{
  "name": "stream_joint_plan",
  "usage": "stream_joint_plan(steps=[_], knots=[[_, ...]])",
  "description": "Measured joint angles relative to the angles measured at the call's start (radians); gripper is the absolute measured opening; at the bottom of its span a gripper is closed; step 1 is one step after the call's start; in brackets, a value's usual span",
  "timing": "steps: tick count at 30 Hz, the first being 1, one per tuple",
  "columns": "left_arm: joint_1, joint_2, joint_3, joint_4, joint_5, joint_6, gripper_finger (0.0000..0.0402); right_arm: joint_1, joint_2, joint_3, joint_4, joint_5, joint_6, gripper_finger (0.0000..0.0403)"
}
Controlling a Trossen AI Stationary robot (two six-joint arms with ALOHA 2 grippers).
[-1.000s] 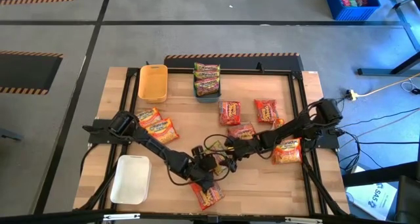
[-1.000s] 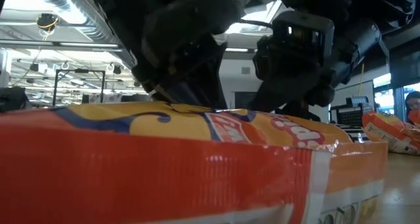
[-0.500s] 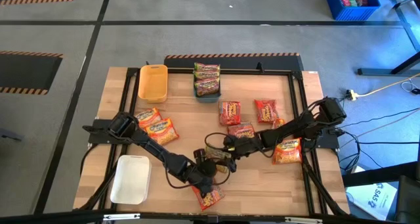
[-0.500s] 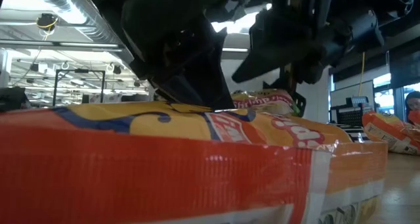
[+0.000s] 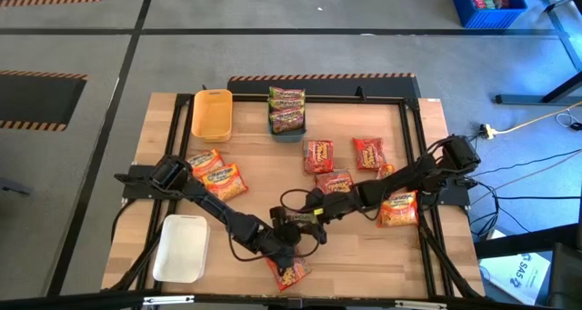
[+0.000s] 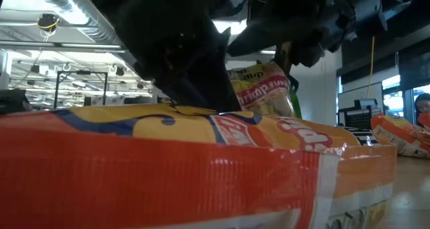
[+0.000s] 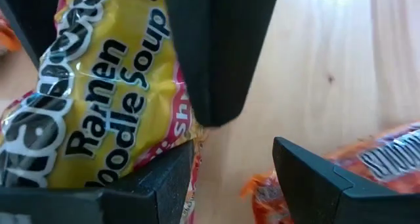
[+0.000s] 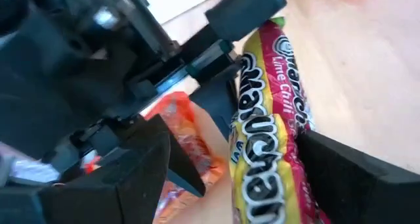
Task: Sort Maruchan noodles
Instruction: Put the green noodle pack into the blue bin
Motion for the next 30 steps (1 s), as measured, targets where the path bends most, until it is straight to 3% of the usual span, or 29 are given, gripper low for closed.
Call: stream_joint_plan(steps=[6, 11, 23, 30], knots=[[0.002, 0.0, 0.001, -0.003, -0.062, 0.004, 0.0208, 0.0, 0.001, 0.008, -0.188, 0.053, -0.048, 0.0309], [0.003, -0.001, 0.001, -0.007, -0.078, 0.004, 0.0208, 0.001, 0.002, 0.007, -0.222, 0.056, -0.086, 0.03], [-0.006, -0.003, 0.002, -0.009, -0.077, 0.02, 0.0208, -0.001, 0.001, 0.008, -0.18, 0.087, -0.07, 0.0157], [-0.025, -0.049, 0.002, -0.065, -0.084, 0.02, 0.0208, 0.0, 0.0, 0.009, -0.176, 0.08, -0.069, 0.014]])
